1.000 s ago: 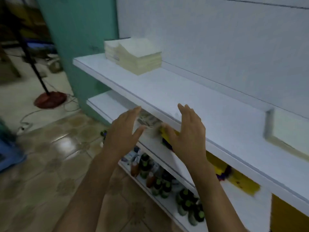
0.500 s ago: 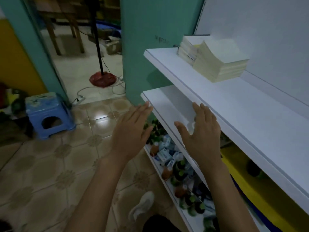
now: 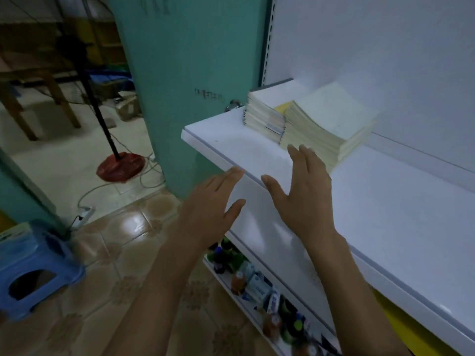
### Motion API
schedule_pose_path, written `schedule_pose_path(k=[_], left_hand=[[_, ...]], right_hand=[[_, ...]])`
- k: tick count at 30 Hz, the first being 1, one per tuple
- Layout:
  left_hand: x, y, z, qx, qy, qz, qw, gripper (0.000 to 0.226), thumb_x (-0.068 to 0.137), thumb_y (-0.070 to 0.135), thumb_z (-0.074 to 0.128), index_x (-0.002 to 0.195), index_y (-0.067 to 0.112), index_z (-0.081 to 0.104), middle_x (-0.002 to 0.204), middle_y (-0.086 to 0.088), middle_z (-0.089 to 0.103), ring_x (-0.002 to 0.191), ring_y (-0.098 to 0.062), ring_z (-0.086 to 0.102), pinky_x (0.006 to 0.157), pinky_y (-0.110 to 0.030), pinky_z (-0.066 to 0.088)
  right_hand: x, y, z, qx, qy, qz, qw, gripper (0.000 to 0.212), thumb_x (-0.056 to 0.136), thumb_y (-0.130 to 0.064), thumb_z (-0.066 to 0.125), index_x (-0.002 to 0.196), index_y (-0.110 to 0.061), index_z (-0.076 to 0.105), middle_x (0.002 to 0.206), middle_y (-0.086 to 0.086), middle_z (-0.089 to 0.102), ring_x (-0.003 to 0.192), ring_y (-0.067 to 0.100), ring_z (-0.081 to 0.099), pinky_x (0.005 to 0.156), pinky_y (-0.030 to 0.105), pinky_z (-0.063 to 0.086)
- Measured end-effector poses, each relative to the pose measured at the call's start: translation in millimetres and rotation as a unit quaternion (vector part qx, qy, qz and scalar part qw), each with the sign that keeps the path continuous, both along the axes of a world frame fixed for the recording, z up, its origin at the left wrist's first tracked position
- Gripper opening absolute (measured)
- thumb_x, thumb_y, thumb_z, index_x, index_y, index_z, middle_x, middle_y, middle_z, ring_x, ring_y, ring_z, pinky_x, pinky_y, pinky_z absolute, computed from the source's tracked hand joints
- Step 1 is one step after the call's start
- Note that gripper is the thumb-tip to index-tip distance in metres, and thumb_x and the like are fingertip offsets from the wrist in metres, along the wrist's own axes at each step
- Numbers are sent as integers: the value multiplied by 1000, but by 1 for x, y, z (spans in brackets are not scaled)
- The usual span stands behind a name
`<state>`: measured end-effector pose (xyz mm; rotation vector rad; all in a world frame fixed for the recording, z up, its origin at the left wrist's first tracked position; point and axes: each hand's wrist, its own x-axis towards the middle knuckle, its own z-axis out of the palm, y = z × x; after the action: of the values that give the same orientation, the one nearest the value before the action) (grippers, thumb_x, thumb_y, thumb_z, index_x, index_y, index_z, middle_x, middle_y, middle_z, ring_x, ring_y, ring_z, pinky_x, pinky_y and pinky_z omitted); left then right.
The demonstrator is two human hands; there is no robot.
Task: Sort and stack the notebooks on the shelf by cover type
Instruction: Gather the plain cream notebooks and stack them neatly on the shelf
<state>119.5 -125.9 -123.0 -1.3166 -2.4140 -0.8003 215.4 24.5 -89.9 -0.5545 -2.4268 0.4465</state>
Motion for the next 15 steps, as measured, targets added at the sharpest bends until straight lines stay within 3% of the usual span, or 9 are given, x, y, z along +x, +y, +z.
schedule_pose_path(k=[7, 12, 15], left_hand=[[-48, 59, -4, 23, -82, -116, 990, 52, 95, 34, 51, 143, 18, 38, 143, 2, 46, 131, -15, 40, 107, -24, 24], [-86, 99, 3, 30, -160, -185, 969, 52, 93, 39, 53, 142, 27, 39, 140, 4, 49, 129, -10, 41, 105, -27, 33], [-115, 117, 5, 26, -208, -232, 950, 49, 93, 42, 53, 140, 31, 42, 138, 8, 50, 125, -7, 43, 99, -20, 34]], right_hand=[[-57, 85, 38, 83, -9, -86, 993, 71, 89, -42, 60, 142, -3, 36, 148, 23, 35, 137, 38, 30, 110, 47, 26], [-97, 133, 47, 47, -221, -170, 959, 105, 77, -73, 50, 149, -5, 15, 153, 21, 23, 141, 34, 22, 113, 46, 24], [-103, 133, 35, 67, -239, -217, 944, 101, 76, -75, 49, 145, -6, 23, 147, 18, 35, 134, 31, 33, 107, 42, 28]])
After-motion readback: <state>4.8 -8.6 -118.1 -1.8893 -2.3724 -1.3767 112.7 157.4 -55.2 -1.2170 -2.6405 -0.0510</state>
